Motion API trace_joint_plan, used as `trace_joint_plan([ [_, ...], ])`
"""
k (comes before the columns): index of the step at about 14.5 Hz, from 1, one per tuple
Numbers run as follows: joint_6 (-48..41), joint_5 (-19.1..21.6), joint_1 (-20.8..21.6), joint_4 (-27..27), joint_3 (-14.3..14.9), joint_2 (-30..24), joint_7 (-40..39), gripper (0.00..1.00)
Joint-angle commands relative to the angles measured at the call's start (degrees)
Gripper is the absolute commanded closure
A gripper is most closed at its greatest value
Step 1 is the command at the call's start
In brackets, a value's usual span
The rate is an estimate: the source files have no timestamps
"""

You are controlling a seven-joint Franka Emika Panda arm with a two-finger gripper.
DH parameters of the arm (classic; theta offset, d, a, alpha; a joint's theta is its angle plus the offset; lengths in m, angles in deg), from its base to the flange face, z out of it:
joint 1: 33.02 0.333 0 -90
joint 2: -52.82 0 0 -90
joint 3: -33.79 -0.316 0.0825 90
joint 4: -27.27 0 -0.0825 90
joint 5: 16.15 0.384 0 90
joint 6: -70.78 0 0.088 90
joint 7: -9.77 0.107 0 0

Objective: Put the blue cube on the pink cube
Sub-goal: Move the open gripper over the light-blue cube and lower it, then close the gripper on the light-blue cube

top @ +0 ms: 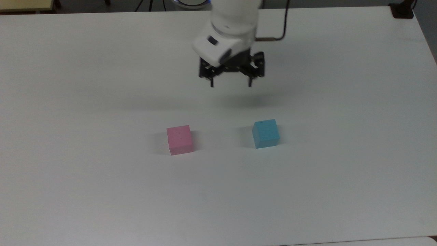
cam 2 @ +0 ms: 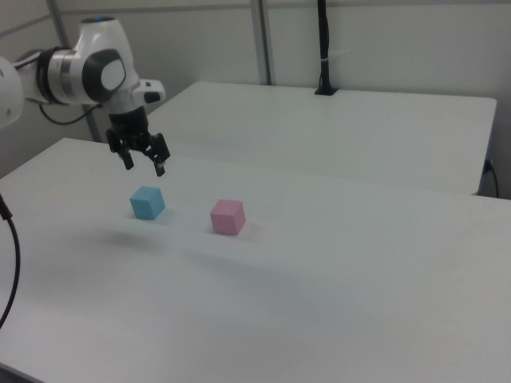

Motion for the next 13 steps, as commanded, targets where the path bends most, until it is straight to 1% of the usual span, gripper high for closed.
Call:
trace_joint_plan([
  [1,4.5,1.0,6.9,-3.4,3.7,5.6,1.8,0.00],
  [3,8.4,0.1,9.3,-3.4,3.8,8.6,5.4,0.00],
  [6,14.9,-5.9,10.6,-3.4,3.6,12.7,12.1,0.00],
  [8,16.5,-6.6,11.0,-4.2,3.7,14.2,12.6,0.00],
  [10,16.5,-8.0,10.9,-7.0,3.7,17.2,12.6,0.00],
  [13,16.9,-9.6,11.0,-7.1,3.7,19.0,13.5,0.00],
])
